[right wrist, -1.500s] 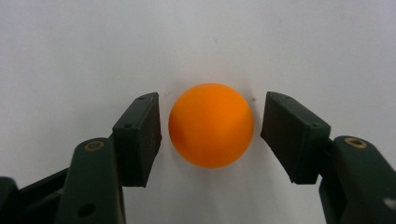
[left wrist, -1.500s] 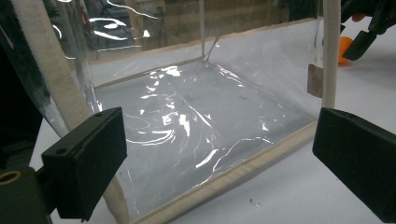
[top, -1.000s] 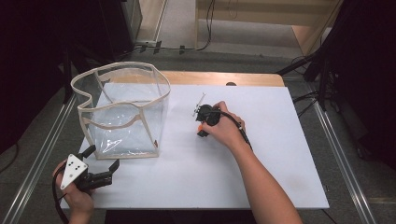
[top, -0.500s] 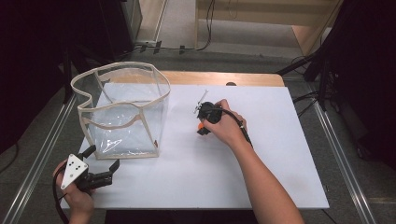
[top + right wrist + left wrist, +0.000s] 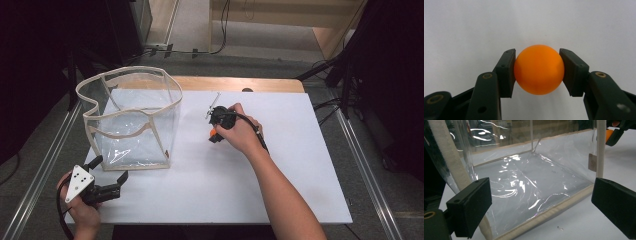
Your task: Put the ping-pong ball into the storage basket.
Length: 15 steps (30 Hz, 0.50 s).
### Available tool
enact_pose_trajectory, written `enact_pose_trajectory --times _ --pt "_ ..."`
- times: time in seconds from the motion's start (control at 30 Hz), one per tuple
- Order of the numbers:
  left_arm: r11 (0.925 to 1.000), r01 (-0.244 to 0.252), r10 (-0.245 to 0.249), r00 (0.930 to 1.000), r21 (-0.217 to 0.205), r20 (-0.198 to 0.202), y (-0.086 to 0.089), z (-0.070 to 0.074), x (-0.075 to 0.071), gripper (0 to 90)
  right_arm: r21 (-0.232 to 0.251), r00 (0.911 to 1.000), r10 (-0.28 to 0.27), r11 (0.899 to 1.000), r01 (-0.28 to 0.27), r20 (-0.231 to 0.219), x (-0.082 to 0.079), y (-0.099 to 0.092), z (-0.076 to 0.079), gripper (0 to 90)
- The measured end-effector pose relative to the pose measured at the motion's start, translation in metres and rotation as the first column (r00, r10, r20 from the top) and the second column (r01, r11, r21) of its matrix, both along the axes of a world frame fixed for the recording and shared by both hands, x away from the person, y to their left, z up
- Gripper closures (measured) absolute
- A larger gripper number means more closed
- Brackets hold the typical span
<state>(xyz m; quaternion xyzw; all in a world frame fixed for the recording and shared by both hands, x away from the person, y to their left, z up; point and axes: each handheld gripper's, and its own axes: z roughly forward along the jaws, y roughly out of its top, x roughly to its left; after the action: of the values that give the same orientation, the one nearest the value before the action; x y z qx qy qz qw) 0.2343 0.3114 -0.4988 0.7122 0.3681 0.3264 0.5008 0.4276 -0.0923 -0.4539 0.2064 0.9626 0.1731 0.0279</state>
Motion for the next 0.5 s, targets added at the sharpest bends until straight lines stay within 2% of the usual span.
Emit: enact_pose_trajectory --times 0.5 --pt "1.0000 -0.001 0.001 1.0000 -0.006 -0.001 0.000 0.000 0.000 3.6 0.006 0.9996 0.023 1.000 -0.023 0.017 0.003 0.011 0.022 47.4"
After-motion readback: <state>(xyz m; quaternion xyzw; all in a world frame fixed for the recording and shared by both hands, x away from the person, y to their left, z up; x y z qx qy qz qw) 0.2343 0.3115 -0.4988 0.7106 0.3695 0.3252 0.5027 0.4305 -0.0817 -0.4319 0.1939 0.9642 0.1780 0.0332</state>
